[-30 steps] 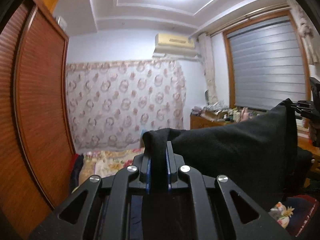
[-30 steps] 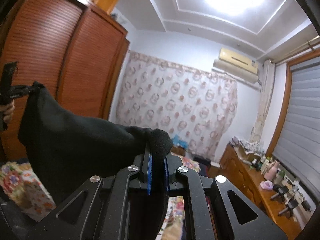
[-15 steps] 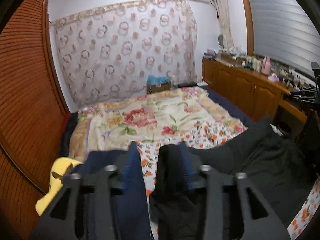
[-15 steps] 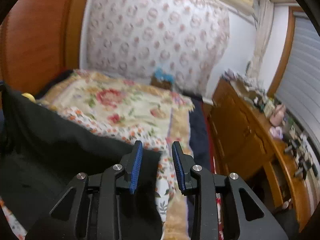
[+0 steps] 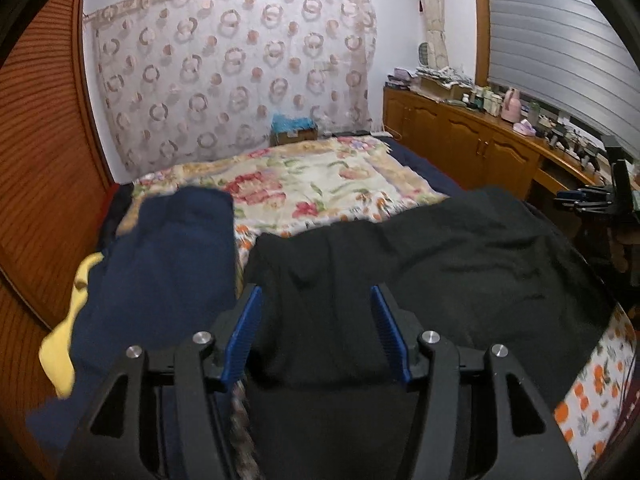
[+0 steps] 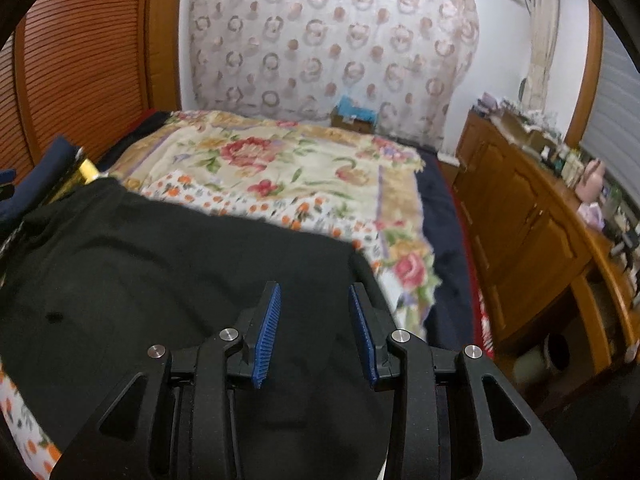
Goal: Fold small clothes
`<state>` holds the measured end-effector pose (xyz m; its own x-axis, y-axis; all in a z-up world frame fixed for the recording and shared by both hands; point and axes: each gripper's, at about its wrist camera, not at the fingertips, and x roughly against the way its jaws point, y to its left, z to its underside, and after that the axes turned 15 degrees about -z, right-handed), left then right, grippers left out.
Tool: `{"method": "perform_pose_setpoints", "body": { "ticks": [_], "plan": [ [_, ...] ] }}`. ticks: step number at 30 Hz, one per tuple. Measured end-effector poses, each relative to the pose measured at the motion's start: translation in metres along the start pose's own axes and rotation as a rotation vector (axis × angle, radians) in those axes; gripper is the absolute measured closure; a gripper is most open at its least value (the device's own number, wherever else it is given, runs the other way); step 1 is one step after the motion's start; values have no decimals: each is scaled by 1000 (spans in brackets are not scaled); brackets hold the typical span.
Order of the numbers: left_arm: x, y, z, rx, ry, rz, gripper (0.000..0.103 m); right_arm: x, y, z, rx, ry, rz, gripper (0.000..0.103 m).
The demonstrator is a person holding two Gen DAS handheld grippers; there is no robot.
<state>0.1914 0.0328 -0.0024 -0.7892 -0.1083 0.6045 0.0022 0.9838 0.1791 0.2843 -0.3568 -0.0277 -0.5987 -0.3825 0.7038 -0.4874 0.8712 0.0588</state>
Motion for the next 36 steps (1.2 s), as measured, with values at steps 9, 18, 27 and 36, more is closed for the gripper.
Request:
{"method": "perform_pose_setpoints", "body": {
  "ticks": [9,18,27,36],
  "plan": [
    [1,-16,49,11,88,31,47,7,1,53,-86,35,-41,68],
    [-13,-26,73,-4,149,44,47,-3,5,71,-111,64,-54,68],
    [-28,-37,79,-44,198,56,45,-8,7,71,-124,67,-76,68],
    [-30,-44,79,-69,203,66,21,-13,-11,57,-201,25,-68,64]
  ]
}}
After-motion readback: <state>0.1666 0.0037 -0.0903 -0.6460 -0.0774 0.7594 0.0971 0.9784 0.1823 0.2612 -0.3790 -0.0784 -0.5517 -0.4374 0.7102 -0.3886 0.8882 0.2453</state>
